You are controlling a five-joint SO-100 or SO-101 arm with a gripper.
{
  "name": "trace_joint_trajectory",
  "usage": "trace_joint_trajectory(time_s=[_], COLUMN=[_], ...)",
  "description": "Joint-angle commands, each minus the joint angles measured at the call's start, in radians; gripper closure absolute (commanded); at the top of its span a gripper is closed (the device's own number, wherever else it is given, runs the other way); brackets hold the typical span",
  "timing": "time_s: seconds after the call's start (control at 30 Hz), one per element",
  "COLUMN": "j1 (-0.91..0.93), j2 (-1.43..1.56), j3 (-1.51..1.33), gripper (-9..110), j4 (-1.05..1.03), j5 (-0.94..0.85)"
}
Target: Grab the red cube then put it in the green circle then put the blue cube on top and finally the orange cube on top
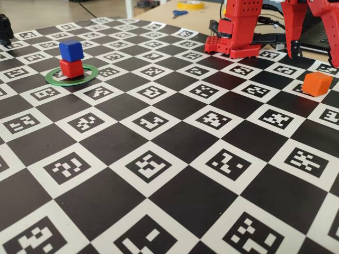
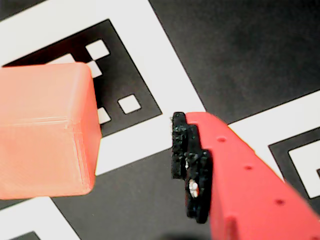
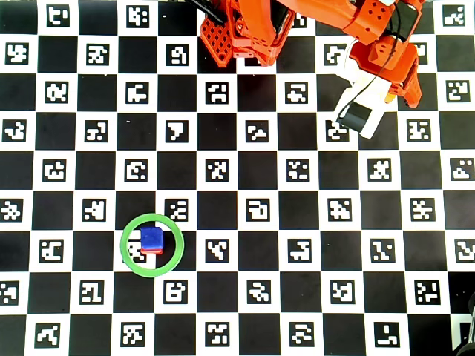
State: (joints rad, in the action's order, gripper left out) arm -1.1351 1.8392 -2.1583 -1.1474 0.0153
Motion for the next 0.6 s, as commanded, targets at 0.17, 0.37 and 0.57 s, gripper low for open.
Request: trace_joint_trajectory(time_s=[0.17,0.37,0.57], j1=[-0.054,-0.052,-0.069], j2=[-0.074,-0.115,-0.149], j3=[0.003,0.026,0.044], gripper=[56,56,56], j4=[0.100,0.110,0.120], j5=[0.049,0.061,0.074])
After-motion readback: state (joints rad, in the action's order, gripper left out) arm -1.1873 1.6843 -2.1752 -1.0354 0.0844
